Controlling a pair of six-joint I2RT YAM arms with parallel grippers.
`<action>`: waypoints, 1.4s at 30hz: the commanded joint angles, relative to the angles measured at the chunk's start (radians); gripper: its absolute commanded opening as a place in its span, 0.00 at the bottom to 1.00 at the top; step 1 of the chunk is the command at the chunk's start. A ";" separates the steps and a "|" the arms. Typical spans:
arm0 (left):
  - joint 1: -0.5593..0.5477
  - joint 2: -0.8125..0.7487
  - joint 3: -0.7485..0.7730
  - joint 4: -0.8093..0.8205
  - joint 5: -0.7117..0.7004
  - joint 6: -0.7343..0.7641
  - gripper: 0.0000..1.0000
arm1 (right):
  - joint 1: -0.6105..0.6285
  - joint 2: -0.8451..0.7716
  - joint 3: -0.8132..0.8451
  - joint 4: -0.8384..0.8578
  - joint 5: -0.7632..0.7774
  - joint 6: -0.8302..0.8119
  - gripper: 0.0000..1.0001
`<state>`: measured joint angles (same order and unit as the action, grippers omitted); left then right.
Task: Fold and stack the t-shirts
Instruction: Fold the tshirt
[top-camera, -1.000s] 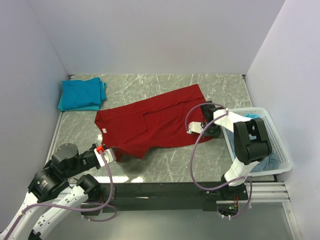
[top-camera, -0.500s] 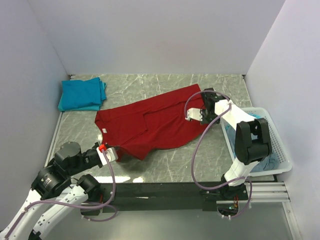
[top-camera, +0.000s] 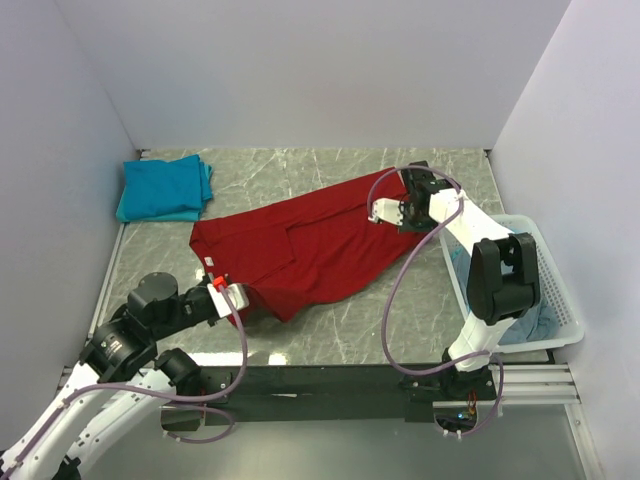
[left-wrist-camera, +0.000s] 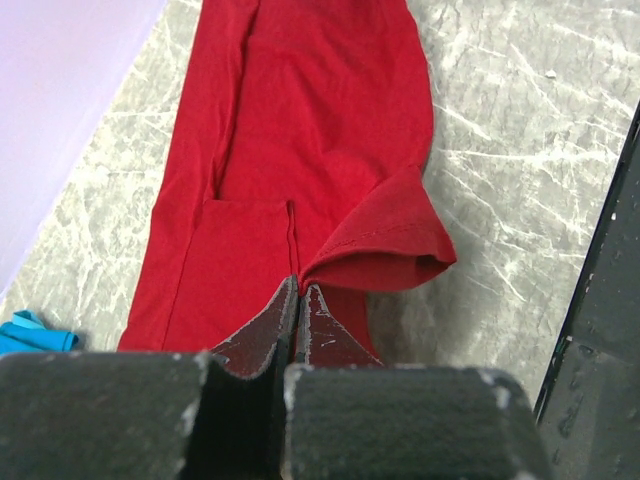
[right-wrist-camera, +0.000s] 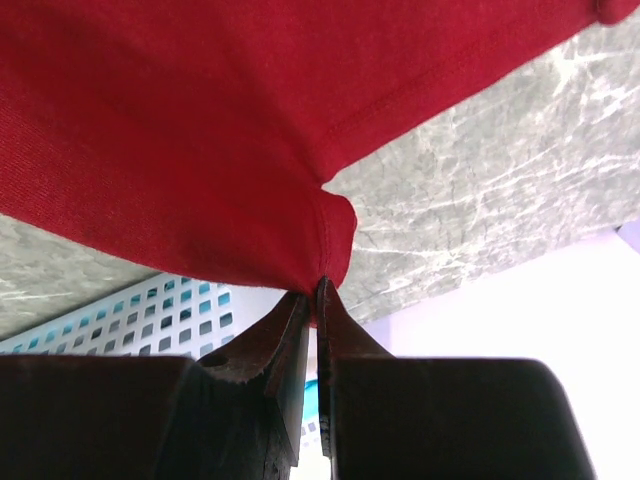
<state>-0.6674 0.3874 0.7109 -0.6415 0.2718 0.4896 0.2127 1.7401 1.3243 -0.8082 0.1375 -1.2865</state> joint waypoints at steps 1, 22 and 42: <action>-0.003 0.018 0.009 0.048 0.006 0.003 0.00 | -0.027 -0.008 0.050 0.023 0.010 0.019 0.11; -0.003 0.077 -0.016 0.141 -0.002 -0.014 0.00 | -0.107 0.047 0.148 0.007 -0.026 0.013 0.11; 0.078 0.277 -0.031 0.384 -0.237 0.024 0.00 | -0.079 0.292 0.398 -0.055 -0.038 0.052 0.13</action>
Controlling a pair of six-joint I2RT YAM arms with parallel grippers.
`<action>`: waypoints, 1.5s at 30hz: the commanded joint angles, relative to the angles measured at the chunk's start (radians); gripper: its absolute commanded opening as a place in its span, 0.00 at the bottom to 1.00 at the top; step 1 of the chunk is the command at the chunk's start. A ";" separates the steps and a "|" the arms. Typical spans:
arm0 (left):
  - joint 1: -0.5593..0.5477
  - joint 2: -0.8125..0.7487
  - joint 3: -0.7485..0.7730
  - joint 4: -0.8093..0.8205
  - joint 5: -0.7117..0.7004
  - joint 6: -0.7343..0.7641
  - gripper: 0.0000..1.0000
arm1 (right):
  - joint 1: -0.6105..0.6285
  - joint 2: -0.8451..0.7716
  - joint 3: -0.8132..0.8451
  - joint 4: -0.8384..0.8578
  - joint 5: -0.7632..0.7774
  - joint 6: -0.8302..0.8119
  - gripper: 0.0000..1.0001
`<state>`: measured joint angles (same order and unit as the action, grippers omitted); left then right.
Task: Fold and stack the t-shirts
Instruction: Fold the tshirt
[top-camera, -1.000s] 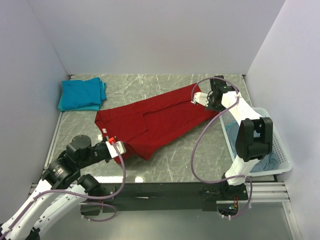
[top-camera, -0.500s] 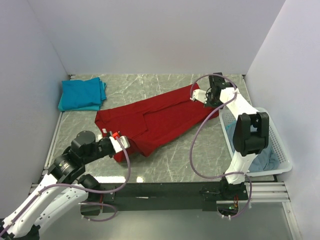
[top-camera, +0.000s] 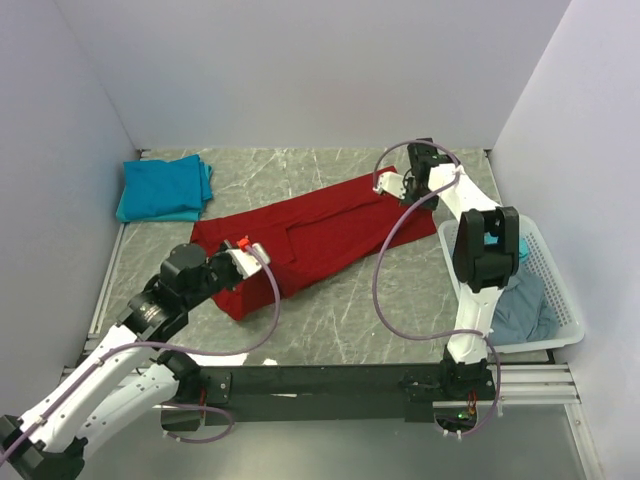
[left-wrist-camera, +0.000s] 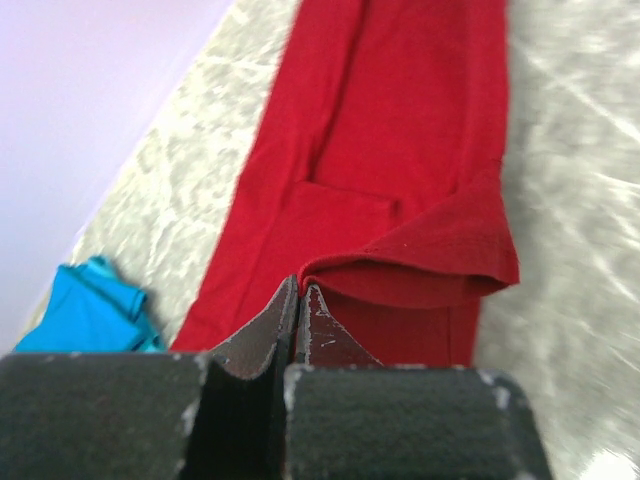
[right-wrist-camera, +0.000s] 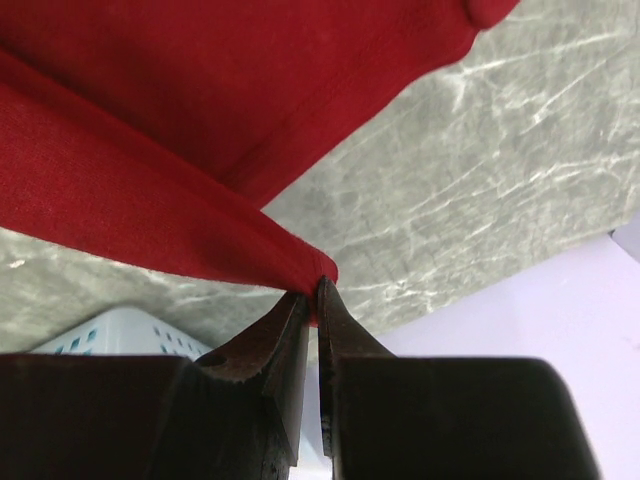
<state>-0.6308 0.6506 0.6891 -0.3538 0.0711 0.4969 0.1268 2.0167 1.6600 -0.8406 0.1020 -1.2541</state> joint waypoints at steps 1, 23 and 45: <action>0.083 0.024 -0.014 0.122 -0.013 0.019 0.00 | 0.008 0.031 0.081 -0.026 -0.004 0.019 0.13; 0.330 0.302 0.127 0.300 0.121 0.042 0.00 | 0.022 0.151 0.195 -0.045 -0.027 0.053 0.14; 0.385 0.458 0.205 0.346 0.167 0.035 0.00 | 0.025 0.249 0.317 -0.045 -0.021 0.101 0.14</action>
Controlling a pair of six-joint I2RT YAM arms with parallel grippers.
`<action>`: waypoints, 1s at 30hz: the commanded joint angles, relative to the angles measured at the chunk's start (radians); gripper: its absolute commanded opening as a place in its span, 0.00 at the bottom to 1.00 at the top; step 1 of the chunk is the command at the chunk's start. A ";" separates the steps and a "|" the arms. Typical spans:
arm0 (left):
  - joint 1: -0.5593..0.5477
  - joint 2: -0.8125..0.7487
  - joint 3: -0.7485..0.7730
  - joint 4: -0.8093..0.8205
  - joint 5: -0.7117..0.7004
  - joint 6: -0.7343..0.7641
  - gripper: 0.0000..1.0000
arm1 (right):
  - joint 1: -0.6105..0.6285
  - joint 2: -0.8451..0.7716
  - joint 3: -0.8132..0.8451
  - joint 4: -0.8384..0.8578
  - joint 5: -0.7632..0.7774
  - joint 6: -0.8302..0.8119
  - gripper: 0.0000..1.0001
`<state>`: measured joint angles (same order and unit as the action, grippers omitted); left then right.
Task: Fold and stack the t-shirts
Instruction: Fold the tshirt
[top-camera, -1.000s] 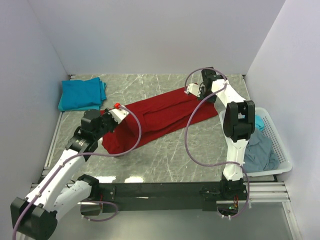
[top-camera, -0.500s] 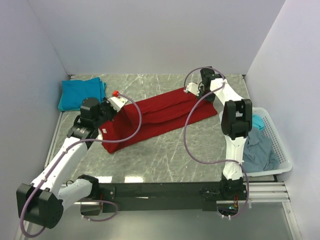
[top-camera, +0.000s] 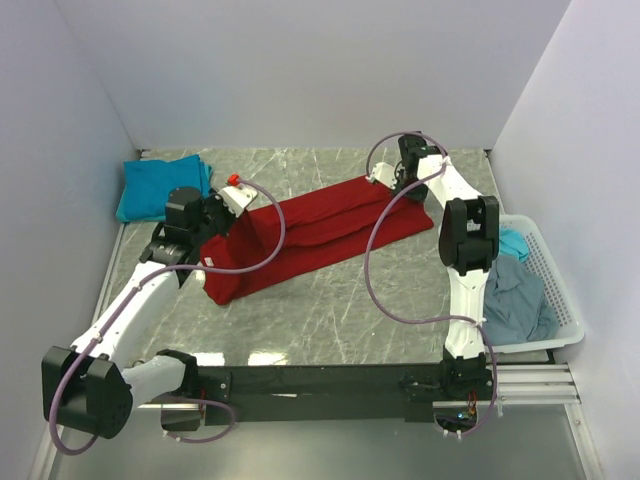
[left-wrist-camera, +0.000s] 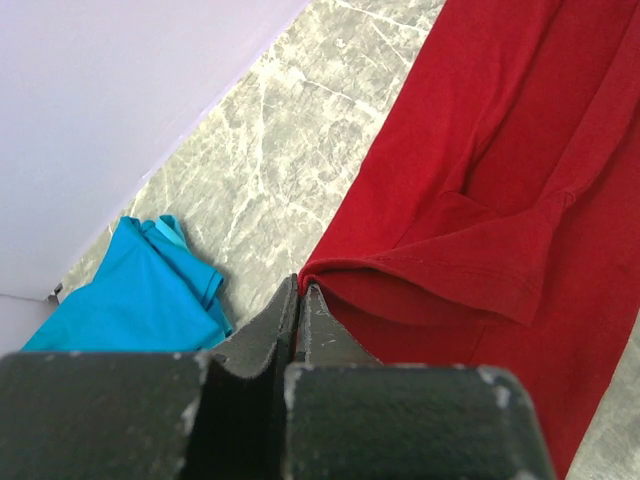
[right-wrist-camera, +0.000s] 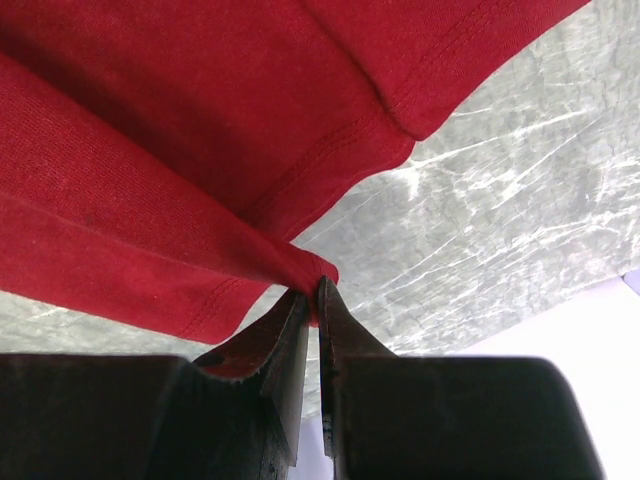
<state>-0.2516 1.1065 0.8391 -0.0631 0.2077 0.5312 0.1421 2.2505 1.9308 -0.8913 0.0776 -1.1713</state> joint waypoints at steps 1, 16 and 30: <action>0.006 0.006 0.057 0.055 0.032 0.001 0.00 | 0.011 0.020 0.053 0.006 0.004 0.019 0.14; 0.009 0.035 0.075 0.055 0.048 -0.002 0.00 | 0.037 0.035 0.060 0.340 0.152 0.266 0.58; 0.012 0.141 0.137 0.055 0.012 0.036 0.00 | 0.036 -0.308 -0.155 0.238 -0.280 0.611 0.58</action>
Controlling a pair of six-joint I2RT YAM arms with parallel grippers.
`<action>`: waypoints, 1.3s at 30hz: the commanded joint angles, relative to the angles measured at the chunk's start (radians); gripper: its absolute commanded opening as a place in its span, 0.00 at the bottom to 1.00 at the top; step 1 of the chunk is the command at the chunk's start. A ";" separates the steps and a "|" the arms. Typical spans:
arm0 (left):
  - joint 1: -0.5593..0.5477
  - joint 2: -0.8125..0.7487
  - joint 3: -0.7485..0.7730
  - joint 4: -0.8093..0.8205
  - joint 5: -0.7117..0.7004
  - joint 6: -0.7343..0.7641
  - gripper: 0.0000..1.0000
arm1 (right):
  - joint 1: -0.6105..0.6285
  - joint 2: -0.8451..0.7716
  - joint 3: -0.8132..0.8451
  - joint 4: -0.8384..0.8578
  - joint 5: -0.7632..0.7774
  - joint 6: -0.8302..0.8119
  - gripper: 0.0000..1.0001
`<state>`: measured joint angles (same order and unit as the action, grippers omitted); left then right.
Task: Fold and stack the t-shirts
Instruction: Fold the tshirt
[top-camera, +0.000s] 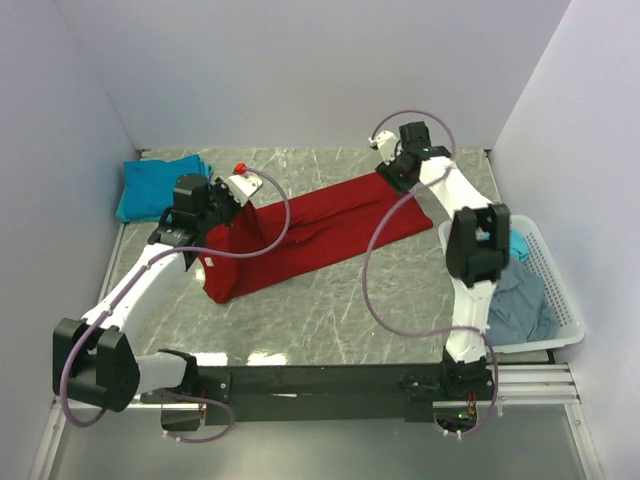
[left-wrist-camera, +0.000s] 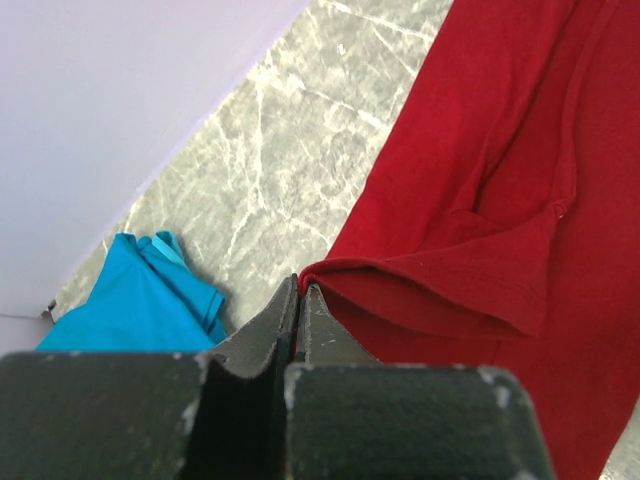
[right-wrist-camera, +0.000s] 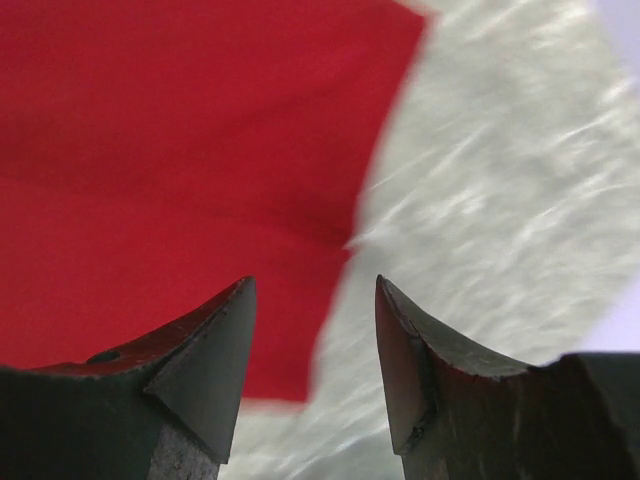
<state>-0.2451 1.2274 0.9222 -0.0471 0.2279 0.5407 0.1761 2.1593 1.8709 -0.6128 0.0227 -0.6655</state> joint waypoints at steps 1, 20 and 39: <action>0.006 0.027 0.066 0.039 -0.015 0.033 0.00 | 0.002 -0.249 -0.136 -0.038 -0.312 0.112 0.58; 0.023 0.273 0.237 0.016 -0.019 0.084 0.00 | 0.008 -0.463 -0.452 0.031 -0.527 0.127 0.58; 0.110 0.468 0.537 -0.126 -0.385 -0.412 0.77 | 0.005 -0.497 -0.487 -0.001 -0.622 0.034 0.59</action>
<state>-0.1513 1.8317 1.3994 -0.1516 -0.0731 0.2916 0.1791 1.7149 1.3861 -0.6064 -0.5186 -0.5644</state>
